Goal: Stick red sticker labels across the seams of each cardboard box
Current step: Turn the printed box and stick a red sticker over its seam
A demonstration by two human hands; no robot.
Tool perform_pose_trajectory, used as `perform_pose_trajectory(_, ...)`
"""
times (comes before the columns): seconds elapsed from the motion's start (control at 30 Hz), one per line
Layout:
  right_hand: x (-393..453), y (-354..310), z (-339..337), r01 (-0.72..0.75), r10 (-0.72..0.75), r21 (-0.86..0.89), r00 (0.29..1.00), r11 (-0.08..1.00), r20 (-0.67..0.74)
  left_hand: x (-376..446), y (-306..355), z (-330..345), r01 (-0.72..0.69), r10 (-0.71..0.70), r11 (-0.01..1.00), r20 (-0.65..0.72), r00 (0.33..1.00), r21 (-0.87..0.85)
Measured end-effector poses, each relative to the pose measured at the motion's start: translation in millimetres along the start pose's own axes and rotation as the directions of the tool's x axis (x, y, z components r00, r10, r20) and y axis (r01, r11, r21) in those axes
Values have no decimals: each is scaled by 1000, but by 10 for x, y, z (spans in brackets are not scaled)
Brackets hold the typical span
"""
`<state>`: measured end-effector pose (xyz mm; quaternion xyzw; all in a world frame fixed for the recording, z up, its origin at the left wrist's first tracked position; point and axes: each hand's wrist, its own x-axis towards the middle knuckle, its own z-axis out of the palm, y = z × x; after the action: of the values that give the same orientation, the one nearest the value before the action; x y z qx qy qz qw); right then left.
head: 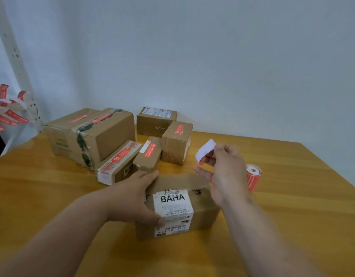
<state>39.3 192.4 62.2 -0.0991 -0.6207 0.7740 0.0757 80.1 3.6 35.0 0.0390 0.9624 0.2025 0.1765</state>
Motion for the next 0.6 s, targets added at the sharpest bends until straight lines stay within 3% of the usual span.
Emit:
perform_pose_trajectory(0.13,-47,0,-9,5,-2,-72,999,997,37,80,127,94,-73,60,993,-146,987,-88)
perform_pose_trajectory(0.23,-41,-23,-81,73,-69,-134,997,988,37,76,232,51,-163,53,951,-381,923,-263)
perform_pose_trajectory(0.3,-56,-16,-94,129,-120,-177,991,976,58,55,349,9,-276,-1,848,-521,854,-453)
perform_pose_trajectory(0.37,-119,14,-70,234,-211,-254,971,938,114,29,463,-19,-335,-29,705,-498,867,-625)
perform_pose_trajectory(0.47,-224,116,-47,551,-470,-422,835,720,288,5,559,-7,-359,20,497,-403,915,-790)
perform_pose_trajectory(0.6,-270,250,-75,836,-640,-463,533,295,554,14,567,8,-350,40,378,-363,931,-857)
